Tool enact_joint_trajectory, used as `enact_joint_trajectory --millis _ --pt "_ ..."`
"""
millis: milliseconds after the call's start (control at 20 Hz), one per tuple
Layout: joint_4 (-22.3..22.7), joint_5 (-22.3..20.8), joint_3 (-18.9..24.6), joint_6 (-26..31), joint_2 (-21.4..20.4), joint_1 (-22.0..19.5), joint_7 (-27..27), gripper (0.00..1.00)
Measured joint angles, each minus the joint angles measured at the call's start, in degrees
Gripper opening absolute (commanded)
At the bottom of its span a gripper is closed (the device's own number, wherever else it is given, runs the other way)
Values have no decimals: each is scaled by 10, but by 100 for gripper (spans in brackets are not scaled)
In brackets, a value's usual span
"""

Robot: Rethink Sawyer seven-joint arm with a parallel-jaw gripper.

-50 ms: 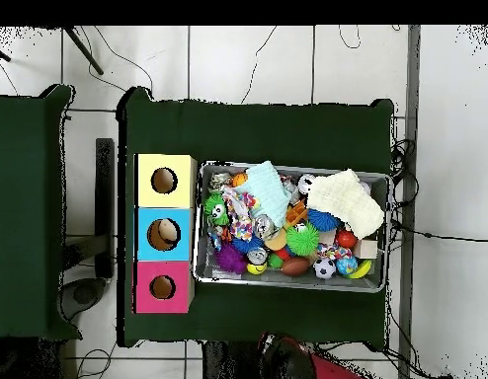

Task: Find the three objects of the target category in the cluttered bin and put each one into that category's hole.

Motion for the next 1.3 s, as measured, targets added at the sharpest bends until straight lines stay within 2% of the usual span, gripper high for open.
enact_joint_trajectory --millis 850,1300 --pt "3 -51 0 -1 -15 -71 0 100" --pt "3 -59 0 -1 -21 -78 0 100"
